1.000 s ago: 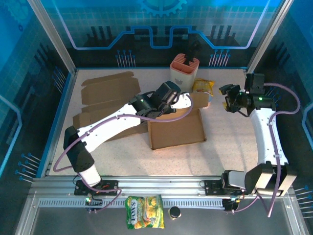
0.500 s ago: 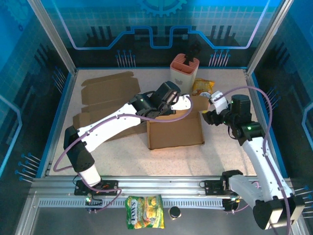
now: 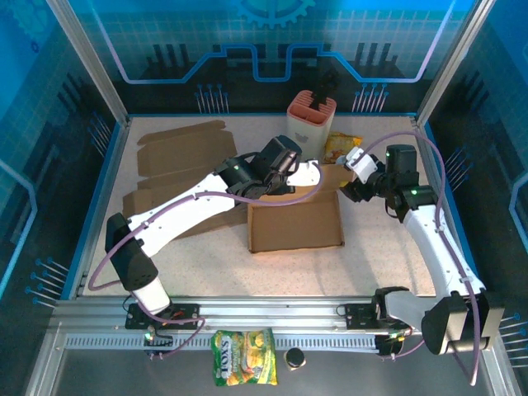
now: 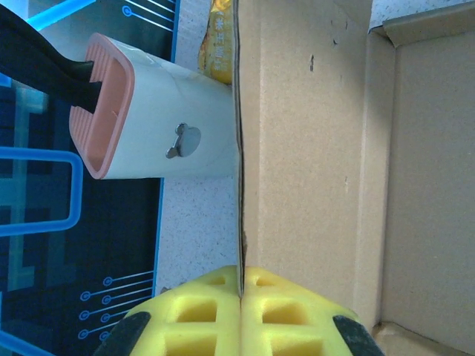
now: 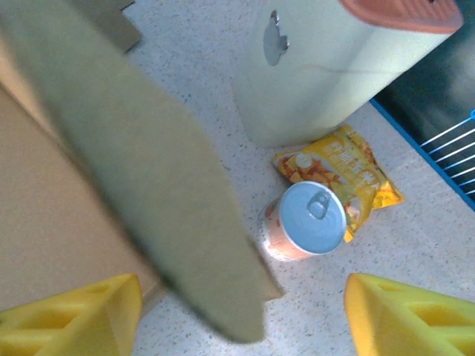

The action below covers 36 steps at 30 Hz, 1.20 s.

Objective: Fold the paper box

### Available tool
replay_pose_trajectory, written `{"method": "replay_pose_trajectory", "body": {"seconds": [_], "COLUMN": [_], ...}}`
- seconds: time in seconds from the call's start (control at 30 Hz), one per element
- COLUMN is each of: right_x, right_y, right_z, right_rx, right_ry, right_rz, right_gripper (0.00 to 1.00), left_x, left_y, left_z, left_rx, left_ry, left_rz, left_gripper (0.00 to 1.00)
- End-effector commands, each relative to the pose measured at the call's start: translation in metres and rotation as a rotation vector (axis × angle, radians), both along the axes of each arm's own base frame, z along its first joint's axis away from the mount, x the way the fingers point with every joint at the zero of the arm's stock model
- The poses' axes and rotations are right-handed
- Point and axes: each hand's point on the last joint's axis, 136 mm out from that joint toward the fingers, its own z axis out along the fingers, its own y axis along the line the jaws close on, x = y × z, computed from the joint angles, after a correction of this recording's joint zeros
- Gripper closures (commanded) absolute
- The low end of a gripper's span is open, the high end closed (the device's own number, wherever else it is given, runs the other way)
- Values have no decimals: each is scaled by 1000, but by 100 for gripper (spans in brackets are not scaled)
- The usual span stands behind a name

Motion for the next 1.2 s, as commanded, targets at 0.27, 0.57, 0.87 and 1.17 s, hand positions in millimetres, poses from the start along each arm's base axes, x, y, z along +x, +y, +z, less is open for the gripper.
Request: {"method": "replay_pose_trajectory", "body": {"seconds": [0.27,0.57,0.87,1.17], "right_x": [12,15,13,6], "right_y": [18,22,23,23], "right_z": [8,7,9,1], "right_rx": [22,-4,-32,-31], "right_ry": [3,4,-2,10], "right_rz": [71,68,88,105], "right_gripper": [50,75,100,100], "left_x": [-5,-5,-5,8], "left_y": [-2,-5,-11,24], "left_z": [14,15,20,61], "left_rx": [-36,-47,-91,-437], "left_ry": [-1,-1,6,92], "left_rz": [-11,-7,7,281], "left_gripper": [100,100,100,34]}}
